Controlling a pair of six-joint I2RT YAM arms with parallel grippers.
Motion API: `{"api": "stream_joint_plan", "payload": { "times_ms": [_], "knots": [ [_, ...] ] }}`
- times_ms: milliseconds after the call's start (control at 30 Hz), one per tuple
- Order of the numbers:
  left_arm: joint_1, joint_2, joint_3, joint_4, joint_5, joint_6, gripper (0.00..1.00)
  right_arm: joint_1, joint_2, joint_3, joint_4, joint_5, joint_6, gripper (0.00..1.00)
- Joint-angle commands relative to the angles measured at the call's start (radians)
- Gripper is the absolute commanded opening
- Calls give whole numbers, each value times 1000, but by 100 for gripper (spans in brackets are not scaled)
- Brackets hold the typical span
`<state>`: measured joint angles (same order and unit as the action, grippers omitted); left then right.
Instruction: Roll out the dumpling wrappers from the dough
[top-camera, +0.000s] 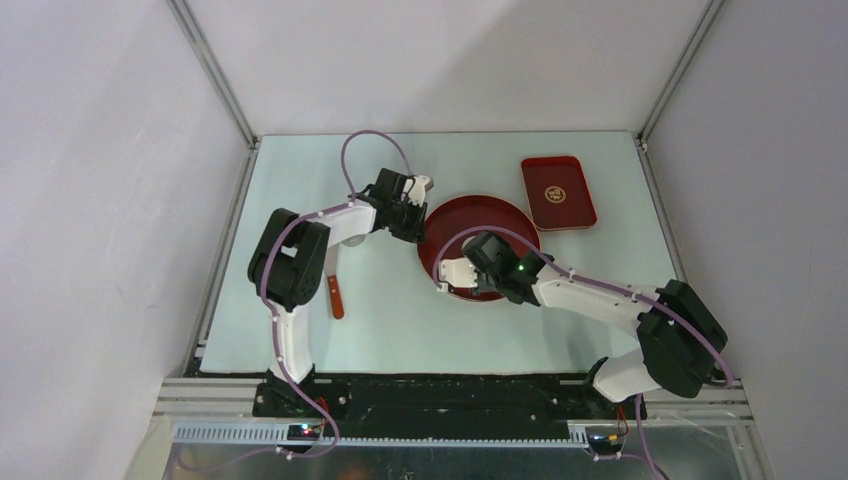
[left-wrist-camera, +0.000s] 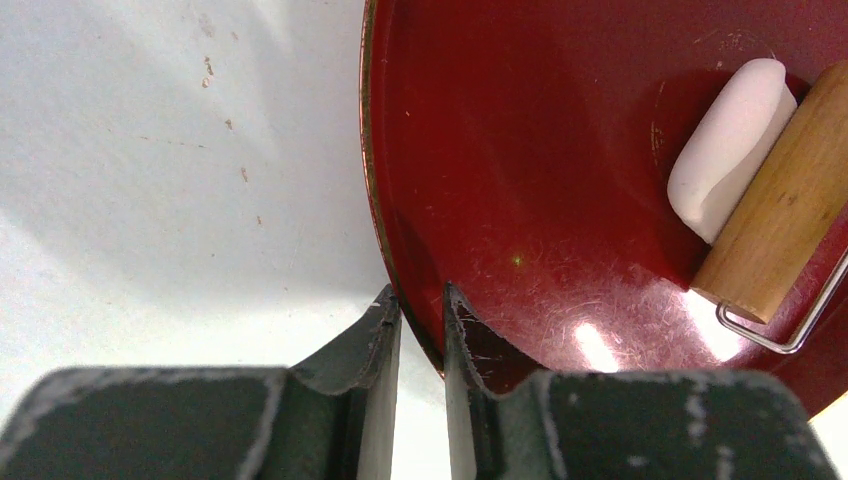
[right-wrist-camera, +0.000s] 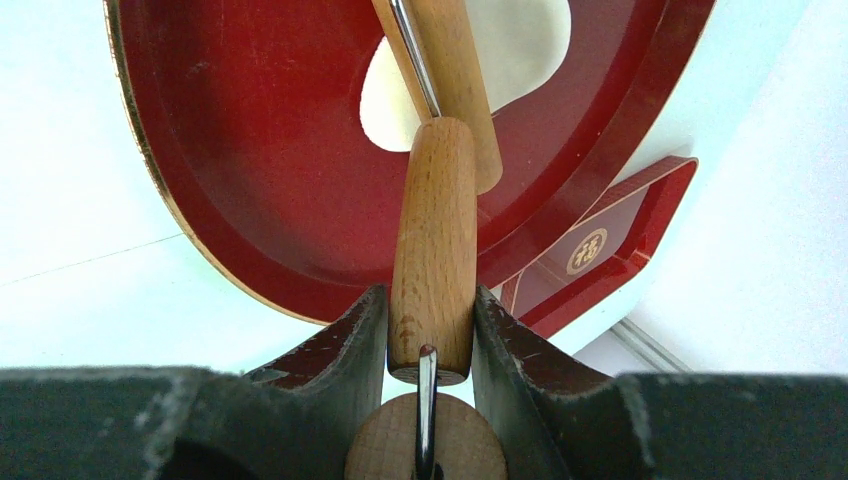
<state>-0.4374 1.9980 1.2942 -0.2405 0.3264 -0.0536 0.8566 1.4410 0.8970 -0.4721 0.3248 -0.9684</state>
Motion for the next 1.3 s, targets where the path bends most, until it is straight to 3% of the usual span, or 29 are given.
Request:
{"api": "stream_joint_plan", "payload": {
  "times_ms": [0,1267],
  "knots": [
    [11,13,7,1,-6,12,23,18,24,-44,-224,-135,48,0],
    [11,15,8,1,-10,11,23,23,-174,-124,-123,-178,112,0]
  ]
}}
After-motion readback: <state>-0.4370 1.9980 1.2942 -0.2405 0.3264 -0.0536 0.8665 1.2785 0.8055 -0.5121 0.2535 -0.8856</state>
